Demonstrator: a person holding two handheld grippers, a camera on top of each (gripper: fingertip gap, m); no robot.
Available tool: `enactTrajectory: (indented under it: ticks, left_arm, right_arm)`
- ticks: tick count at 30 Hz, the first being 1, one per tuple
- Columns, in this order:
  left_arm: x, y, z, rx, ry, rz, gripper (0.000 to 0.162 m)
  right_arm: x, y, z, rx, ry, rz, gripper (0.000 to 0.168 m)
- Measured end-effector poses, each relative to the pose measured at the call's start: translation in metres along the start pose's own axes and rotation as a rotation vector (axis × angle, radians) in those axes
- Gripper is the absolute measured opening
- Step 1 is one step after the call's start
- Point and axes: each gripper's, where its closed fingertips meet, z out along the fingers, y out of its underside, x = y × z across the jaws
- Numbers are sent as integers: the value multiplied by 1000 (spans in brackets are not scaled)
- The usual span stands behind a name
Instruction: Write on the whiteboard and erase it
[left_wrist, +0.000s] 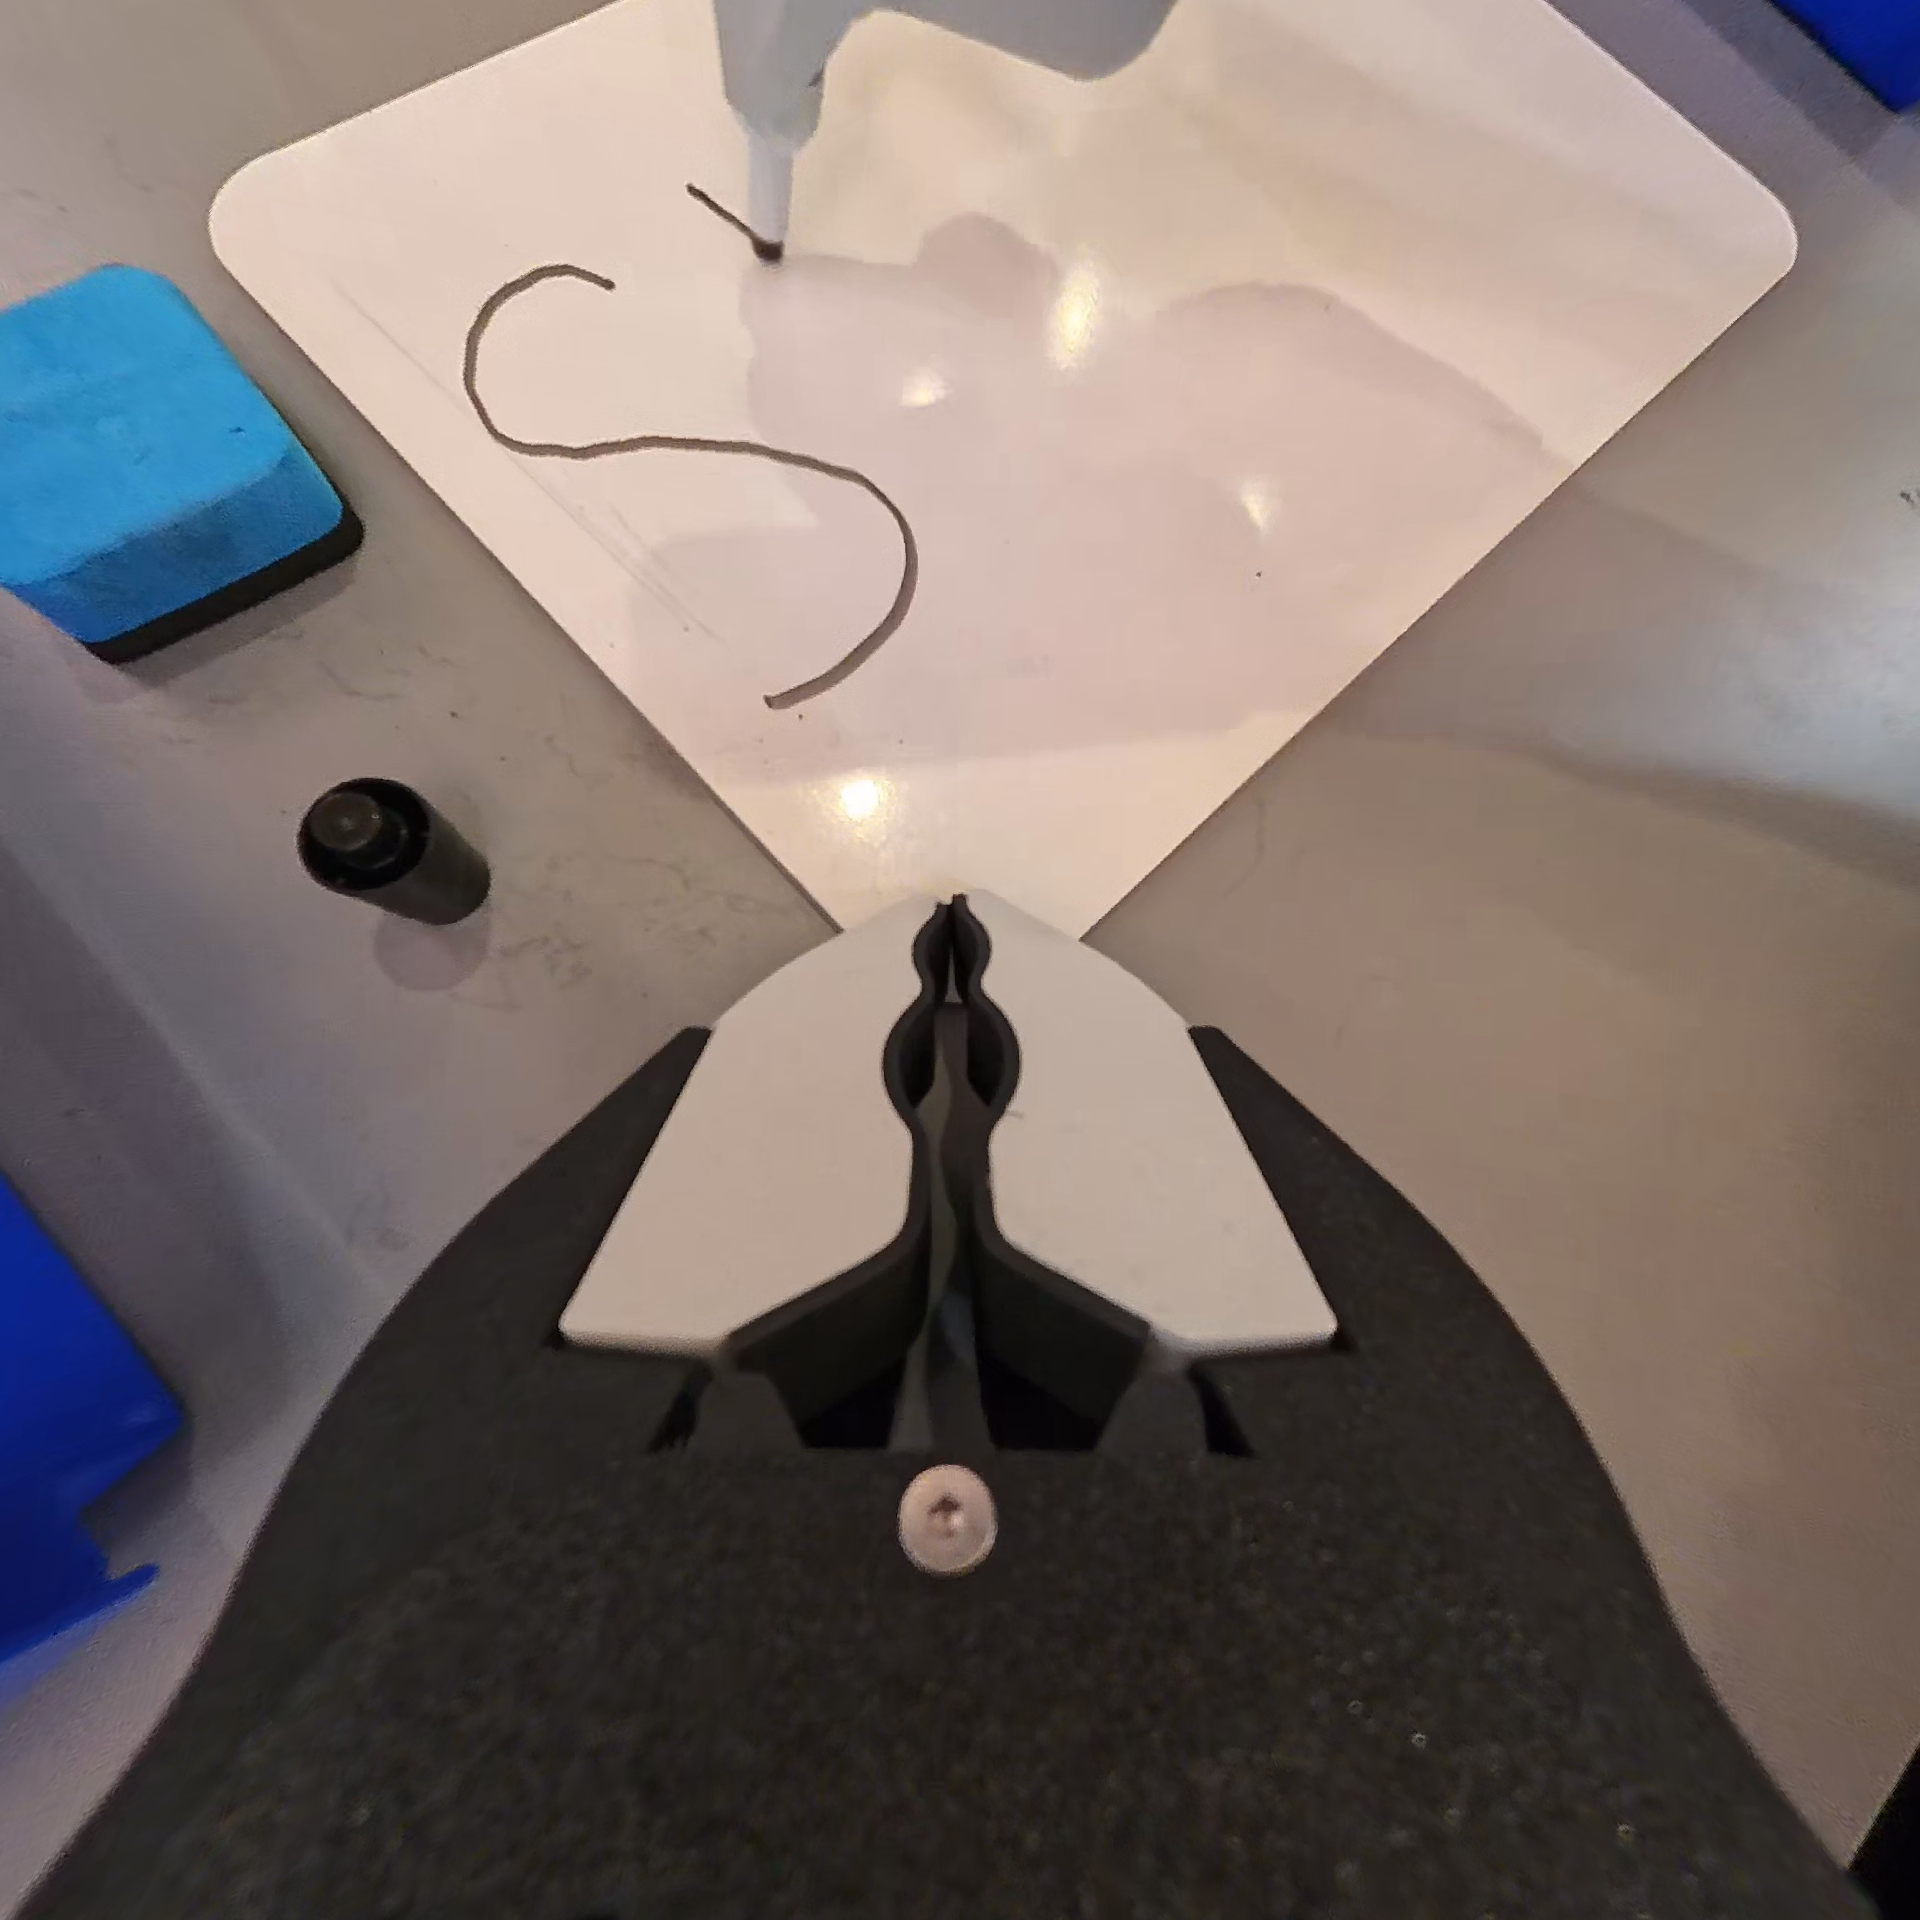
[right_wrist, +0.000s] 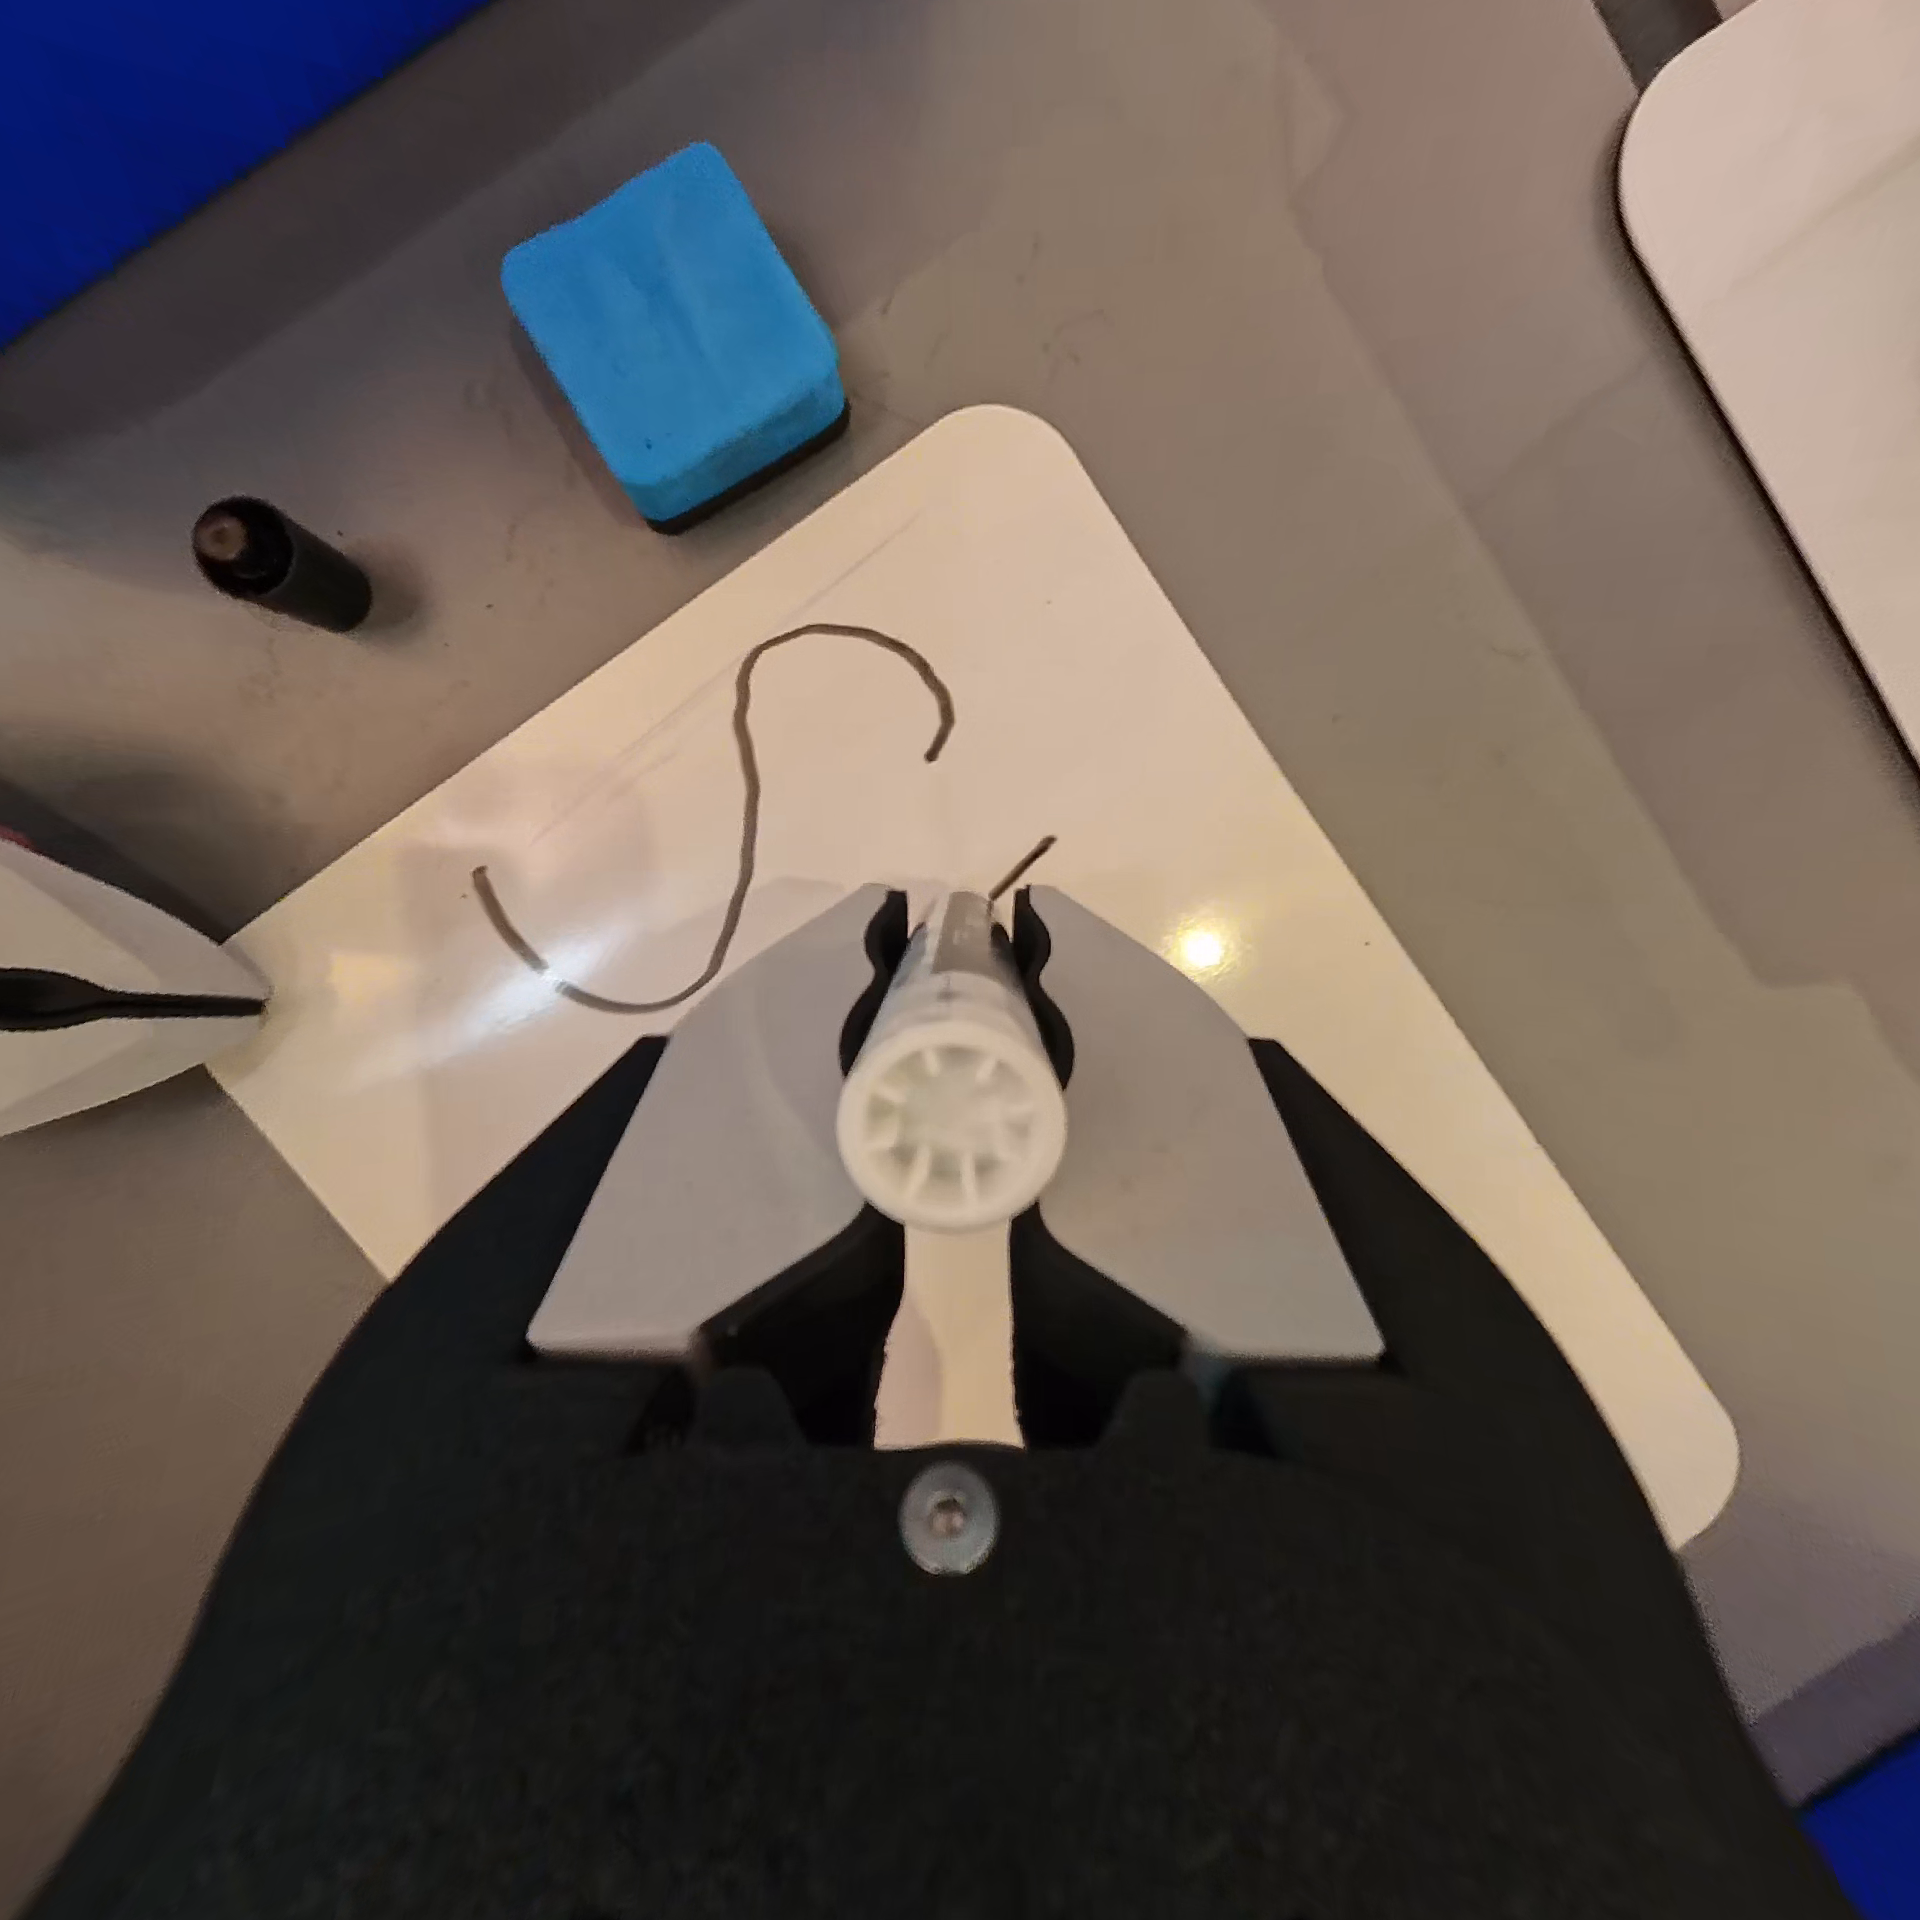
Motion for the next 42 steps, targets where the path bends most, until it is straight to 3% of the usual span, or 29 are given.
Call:
enactTrajectory:
  ticks: [23,29,36,42]
  left_arm:
    - [0,0,0,2,-11,8,0]
    - [0,0,0,2,-10,8,0]
    - [0,0,0,2,-5,4,0]
    - [0,0,0,3,2,-1,0]
  right_arm:
    - [-58,40,-27,-31,-5,-24,20]
    - [-26,-5,-49,93,69,19,20]
    - [-5,-35,-6,30,21,38,20]
    - [2,-34,13,-25,26,28,20]
